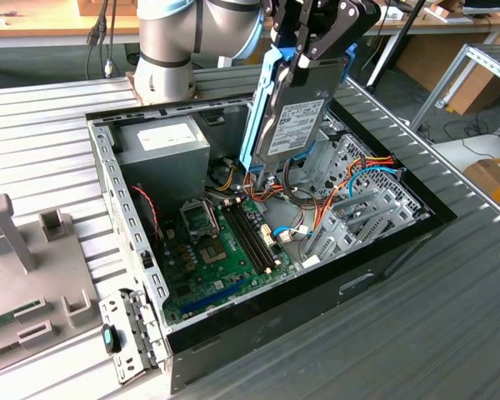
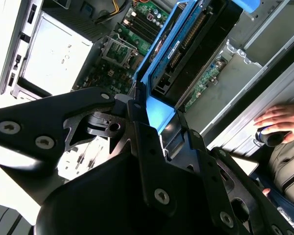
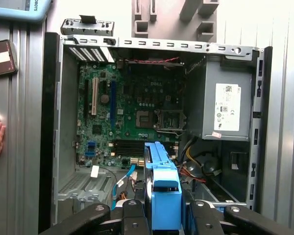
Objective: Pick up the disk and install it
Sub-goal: 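Pick up the disk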
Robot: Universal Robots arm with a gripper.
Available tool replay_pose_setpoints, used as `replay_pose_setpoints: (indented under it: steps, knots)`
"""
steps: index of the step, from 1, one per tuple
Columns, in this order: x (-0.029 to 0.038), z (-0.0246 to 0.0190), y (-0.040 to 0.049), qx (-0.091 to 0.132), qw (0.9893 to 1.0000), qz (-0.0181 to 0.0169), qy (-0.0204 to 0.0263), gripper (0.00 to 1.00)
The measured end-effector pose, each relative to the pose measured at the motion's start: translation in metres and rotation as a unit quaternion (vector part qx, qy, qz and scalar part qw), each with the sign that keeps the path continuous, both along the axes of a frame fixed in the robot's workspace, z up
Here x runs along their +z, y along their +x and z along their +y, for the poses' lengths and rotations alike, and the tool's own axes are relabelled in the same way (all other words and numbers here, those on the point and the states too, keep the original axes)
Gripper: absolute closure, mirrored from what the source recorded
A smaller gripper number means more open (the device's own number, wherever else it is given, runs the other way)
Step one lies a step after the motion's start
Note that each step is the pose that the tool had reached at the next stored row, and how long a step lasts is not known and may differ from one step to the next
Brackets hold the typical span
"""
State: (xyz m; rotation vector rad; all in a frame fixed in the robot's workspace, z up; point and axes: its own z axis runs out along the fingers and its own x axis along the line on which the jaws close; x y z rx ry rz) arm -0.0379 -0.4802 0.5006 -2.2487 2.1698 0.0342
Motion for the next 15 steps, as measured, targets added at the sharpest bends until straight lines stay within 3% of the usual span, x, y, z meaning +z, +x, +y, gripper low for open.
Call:
replay_pose_setpoints:
  steps: [5,15]
  knots:
    - [0.0000,-0.0030,0.0026,0.000,1.0000,0.0000,0.0000,0.64]
    - [0.0000,-0.0046,0.0058,0.000,1.0000,0.0000,0.0000,0.64]
